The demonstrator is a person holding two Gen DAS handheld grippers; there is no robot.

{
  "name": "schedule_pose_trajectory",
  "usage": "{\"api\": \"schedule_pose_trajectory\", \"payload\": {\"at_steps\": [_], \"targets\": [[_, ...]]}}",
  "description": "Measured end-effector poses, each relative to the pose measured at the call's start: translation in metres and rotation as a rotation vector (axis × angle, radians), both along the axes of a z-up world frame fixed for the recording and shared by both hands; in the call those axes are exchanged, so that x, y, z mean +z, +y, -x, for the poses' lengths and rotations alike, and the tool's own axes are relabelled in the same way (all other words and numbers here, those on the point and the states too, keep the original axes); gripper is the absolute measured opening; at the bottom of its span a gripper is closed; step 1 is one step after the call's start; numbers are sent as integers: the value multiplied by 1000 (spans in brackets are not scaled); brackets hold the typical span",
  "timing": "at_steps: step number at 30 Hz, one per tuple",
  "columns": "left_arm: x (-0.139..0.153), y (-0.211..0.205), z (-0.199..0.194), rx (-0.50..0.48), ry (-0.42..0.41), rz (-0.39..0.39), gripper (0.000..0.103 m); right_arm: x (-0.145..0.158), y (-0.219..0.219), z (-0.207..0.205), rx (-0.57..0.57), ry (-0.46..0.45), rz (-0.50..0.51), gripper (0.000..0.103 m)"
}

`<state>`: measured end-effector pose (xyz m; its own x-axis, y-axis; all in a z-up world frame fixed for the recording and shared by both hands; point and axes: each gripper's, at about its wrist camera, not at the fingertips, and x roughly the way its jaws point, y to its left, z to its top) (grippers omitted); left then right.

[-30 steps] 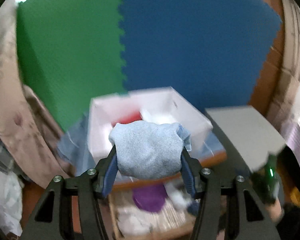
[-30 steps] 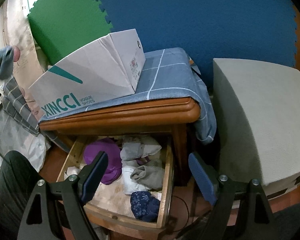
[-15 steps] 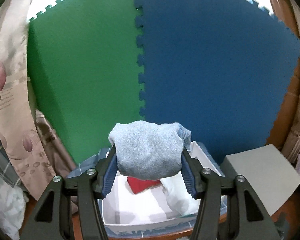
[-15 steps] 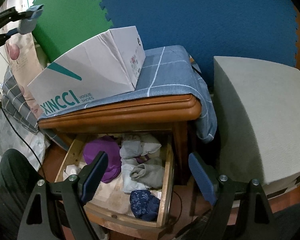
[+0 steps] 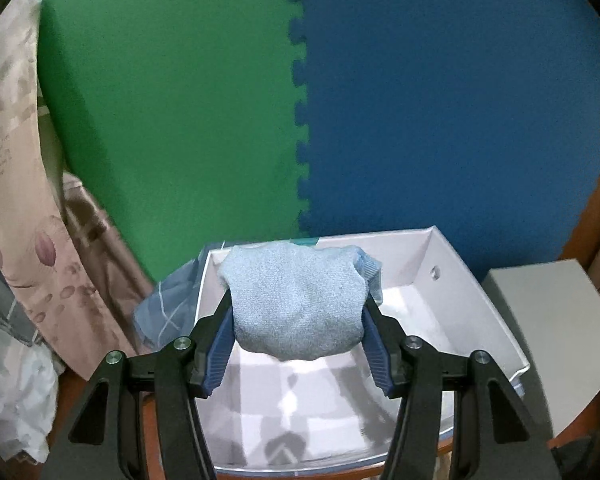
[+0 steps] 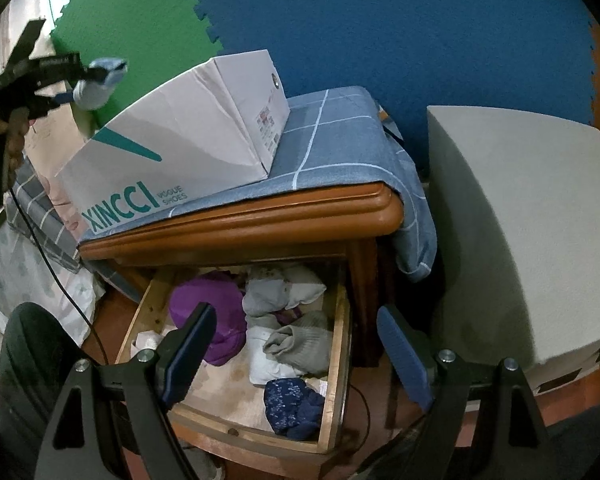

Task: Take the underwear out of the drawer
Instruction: 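Carry the light blue sock with the left gripper over the white box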

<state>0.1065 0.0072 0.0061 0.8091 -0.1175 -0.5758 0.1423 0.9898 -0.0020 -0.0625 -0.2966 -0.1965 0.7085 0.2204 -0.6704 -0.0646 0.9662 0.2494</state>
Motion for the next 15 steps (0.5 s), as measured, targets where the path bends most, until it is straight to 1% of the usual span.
{"api": "schedule_pose_trajectory", "payload": {"at_steps": [5,8,11,15], "targets": [[-15,9,-7,6,47,-6,53,0,2,0,2,1,6,85],[-24,14,-13,5,98,3,53,0,3,0,6,-1,10,85],[-32,14,-16,8,121,-15,53,0,2,-1,3,2,4,85],[-45,9,-23,-2,173,-36,53,0,3,0,12,0,5,85]]}}
